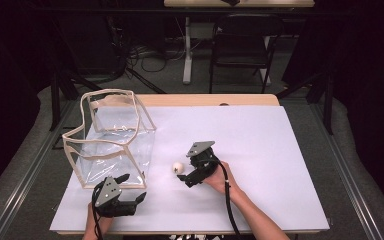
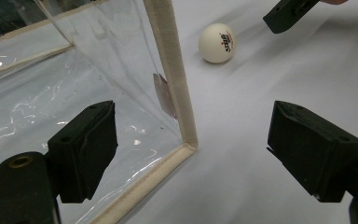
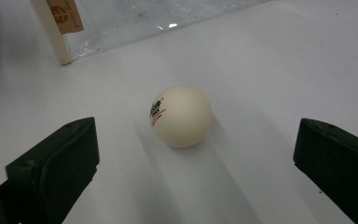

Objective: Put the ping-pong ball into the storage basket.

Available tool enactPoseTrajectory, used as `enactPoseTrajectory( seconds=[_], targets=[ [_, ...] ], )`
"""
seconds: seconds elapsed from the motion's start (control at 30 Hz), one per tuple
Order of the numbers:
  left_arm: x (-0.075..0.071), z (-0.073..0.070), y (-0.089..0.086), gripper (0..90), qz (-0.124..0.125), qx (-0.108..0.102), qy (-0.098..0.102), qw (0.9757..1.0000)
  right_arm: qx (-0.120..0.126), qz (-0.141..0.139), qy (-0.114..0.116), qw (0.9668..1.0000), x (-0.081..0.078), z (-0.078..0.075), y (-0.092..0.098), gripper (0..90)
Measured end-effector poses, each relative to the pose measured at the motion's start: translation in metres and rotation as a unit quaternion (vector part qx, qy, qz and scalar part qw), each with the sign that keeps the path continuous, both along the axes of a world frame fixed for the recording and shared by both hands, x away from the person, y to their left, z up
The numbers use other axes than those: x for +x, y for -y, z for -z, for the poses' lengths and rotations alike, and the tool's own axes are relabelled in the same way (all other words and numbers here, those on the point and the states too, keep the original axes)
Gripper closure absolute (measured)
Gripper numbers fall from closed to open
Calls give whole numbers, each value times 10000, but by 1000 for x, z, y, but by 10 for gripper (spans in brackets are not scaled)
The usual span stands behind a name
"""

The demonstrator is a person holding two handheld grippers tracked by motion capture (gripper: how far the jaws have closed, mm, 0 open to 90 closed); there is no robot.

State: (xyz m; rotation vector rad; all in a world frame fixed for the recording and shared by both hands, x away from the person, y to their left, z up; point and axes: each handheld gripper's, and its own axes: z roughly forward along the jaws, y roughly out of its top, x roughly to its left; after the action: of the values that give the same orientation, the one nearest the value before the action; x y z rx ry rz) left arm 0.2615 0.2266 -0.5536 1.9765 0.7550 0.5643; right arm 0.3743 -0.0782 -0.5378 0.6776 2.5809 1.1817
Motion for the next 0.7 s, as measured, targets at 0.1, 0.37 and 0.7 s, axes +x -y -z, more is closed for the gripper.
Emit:
enactPoseTrajectory(
  seconds=[0.1,0.37,0.7],
  targets=[
    [0,0,0,162,-2,-1,-1,10000,-6,-2,0,10000,1,1,-2,0],
    [0,0,0,162,6,4,-2,10000,-38,-13,-40,10000,1,4,-7,0],
    [0,0,0,162,7,0,-2,10000,-85,-40,-35,9999,2,8,-14,0]
  ],
)
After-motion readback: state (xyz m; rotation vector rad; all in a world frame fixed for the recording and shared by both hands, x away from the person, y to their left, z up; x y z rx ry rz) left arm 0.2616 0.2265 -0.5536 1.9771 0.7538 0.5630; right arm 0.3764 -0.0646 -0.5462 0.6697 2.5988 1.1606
